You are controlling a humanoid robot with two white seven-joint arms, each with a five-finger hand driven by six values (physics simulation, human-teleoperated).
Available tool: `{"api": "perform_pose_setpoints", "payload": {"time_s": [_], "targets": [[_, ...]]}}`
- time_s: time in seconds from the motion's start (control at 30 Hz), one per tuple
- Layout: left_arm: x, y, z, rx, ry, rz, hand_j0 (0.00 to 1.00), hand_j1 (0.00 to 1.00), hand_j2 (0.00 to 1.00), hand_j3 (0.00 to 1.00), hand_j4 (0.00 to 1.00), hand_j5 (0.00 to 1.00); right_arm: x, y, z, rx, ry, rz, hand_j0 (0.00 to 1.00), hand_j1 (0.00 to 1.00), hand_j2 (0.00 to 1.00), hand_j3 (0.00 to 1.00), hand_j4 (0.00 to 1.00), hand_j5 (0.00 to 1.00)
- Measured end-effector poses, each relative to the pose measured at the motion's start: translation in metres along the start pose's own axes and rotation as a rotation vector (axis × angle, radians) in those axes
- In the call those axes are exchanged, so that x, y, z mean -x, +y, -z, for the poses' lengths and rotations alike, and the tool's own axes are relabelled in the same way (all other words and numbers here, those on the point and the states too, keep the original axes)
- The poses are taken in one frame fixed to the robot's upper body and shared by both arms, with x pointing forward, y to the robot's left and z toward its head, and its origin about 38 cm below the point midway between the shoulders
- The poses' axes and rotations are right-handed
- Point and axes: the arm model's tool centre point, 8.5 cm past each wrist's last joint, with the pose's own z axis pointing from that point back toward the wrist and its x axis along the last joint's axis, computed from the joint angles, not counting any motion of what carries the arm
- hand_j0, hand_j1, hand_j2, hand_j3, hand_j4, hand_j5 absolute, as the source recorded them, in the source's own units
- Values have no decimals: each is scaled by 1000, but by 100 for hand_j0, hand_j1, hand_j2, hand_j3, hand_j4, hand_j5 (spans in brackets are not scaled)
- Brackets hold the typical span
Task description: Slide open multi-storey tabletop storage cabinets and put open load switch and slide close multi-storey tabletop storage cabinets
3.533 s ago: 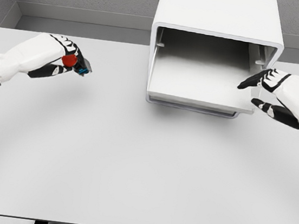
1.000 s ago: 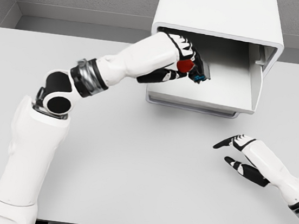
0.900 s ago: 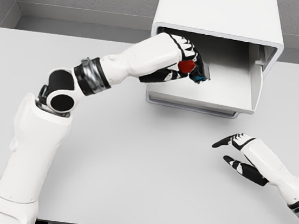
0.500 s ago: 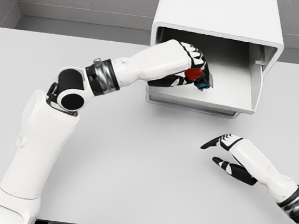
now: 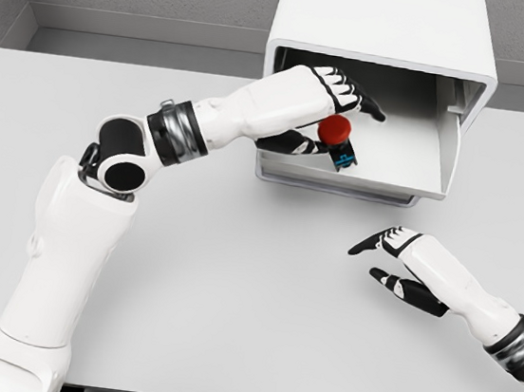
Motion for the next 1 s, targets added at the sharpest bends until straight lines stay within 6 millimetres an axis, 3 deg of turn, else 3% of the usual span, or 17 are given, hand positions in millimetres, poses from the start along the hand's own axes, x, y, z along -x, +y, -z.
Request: {"api": "perform_pose_setpoints", "payload": {"time_s": [0.23,0.33,0.57,0.63,0.7,0.87,0.93,1.0], "targets": [[-1,0,1,2,-1,1,85,85,85,85,85,85,0,-1,0,0,0,-2,61,61,61,61,61,61],[-4,1,-1,-7,-9,7,100,100,100,100,100,100,0,-10,6,13,-14,-21,62,62,62,62,62,62],[-34,36,-15,-148,-100,22,100,100,100,100,100,100,-2,-17,13,18,-33,-36,62,62,62,62,62,62],[-26,37,-40,-179,-81,-16,100,100,100,100,100,100,-3,-19,17,19,-45,-42,62,62,62,62,62,62],[-10,25,-81,-186,-11,-69,100,100,100,100,100,100,-5,-20,21,19,-56,-46,62,62,62,62,62,62],[18,-15,-215,-200,263,-218,100,100,100,100,100,100,-9,-25,33,18,-89,-59,62,62,62,62,62,62],[32,-13,-254,-243,346,-251,100,100,100,100,100,100,-12,-28,39,18,-105,-67,62,62,62,62,62,62],[44,-10,-280,-277,410,-267,100,100,100,100,100,100,-13,-26,41,12,-113,-64,62,62,62,62,62,62]]}}
